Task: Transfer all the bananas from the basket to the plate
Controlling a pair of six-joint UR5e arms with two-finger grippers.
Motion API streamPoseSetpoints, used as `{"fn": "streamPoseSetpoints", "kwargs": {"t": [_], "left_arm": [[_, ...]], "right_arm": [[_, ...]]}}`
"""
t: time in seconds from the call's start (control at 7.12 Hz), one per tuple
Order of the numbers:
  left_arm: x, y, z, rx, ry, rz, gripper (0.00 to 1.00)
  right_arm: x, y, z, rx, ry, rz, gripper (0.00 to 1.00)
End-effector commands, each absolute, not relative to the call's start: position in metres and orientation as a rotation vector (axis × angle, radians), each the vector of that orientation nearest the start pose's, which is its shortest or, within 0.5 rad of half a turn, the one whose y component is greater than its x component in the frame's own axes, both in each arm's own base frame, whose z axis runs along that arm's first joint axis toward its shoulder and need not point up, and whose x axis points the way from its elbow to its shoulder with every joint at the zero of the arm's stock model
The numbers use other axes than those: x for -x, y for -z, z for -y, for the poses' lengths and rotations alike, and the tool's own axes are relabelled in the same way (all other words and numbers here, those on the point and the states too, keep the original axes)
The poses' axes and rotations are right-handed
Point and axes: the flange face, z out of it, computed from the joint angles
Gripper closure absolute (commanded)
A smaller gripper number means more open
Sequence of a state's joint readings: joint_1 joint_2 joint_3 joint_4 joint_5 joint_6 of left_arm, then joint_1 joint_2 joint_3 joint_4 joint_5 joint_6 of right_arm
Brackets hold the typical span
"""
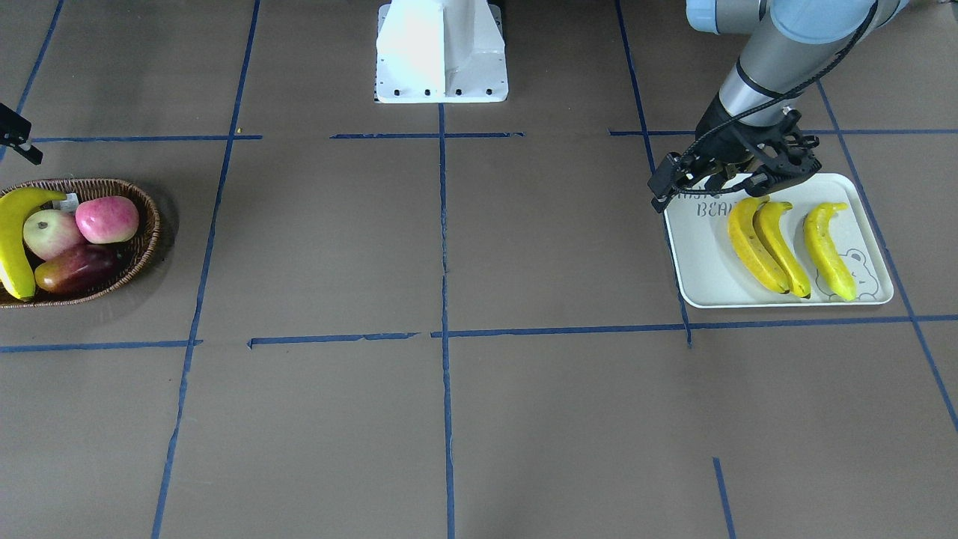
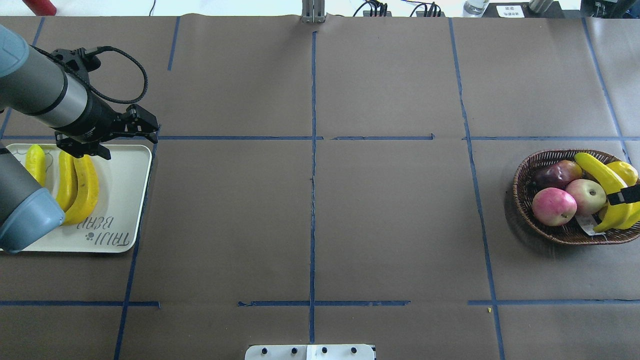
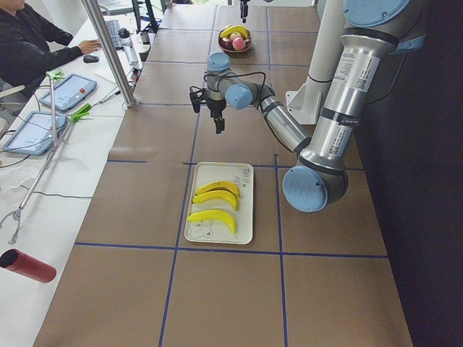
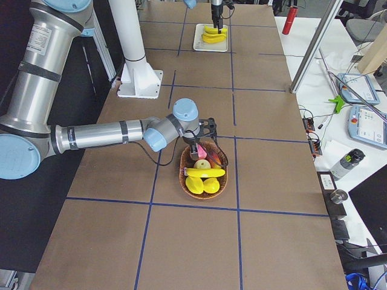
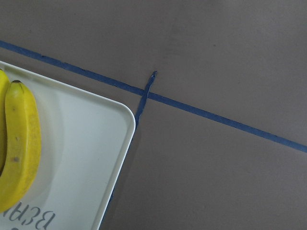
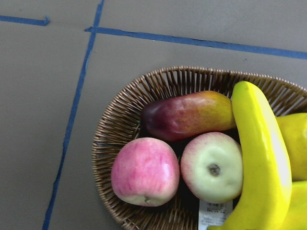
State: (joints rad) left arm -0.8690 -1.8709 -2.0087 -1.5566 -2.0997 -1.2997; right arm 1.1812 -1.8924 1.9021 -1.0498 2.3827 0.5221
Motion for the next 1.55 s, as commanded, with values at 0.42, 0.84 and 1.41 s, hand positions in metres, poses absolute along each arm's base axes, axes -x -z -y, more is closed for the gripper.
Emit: {"fn": "streamPoseSetpoints", "kwargs": {"t": [0.42, 0.84, 1.41], "left_arm": [[-0.301, -0.296, 0.469, 0.042, 0.353, -0.878, 0.00], [-0.301, -0.298, 0.470, 0.045, 0.354, -0.874, 0.00], [-0.300, -0.298, 0.468, 0.044, 0.355, -0.874, 0.00]], "right_arm": [[0.099, -0.635, 0.403, -0.006, 0.050, 0.901, 0.03], [0.098, -0.635, 0.403, -0.012, 0.051, 0.899, 0.80], [0.097, -0.599, 0.405, -0.071, 0.075, 0.927, 1.00]]}}
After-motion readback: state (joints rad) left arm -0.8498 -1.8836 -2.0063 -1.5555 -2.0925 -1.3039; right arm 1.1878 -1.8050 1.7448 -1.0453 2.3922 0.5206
